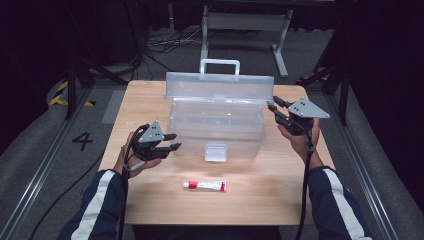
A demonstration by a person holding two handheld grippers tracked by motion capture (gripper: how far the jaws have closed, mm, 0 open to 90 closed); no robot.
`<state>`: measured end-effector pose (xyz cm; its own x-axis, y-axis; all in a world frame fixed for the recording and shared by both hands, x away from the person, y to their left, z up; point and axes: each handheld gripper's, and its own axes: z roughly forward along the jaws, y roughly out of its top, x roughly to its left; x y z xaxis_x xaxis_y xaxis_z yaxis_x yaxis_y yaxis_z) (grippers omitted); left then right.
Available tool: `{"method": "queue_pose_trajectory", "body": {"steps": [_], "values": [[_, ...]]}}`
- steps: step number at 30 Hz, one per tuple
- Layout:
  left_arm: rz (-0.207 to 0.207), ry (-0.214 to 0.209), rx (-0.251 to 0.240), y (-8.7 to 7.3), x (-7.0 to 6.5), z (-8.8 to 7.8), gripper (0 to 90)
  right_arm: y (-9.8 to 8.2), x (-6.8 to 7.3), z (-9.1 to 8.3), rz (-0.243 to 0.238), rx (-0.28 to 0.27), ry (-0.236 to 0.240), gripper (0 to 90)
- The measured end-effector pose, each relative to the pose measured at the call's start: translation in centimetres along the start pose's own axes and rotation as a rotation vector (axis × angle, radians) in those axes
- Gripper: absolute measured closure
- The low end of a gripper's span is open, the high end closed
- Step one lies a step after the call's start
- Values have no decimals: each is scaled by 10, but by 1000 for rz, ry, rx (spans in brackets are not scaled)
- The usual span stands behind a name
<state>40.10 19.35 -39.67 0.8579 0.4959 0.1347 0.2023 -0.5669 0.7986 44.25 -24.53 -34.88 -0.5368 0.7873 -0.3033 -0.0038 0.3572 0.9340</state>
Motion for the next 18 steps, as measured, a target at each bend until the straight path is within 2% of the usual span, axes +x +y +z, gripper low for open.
{"method": "queue_pose_trajectory", "body": {"steps": [3, 5, 8, 18], "values": [[-5, -7, -11, 1, -1, 1, 616, 4, -1, 1, 6, -7, -14, 736], [-2, 8, -14, 3, -1, 1, 582, 7, -2, 3, 3, -5, -26, 742], [0, -3, -16, 5, 0, 4, 581, 9, -3, 5, 14, -8, -33, 745], [14, -33, 38, 9, 2, 22, 583, 15, -4, 10, 25, -10, -80, 761]]}}
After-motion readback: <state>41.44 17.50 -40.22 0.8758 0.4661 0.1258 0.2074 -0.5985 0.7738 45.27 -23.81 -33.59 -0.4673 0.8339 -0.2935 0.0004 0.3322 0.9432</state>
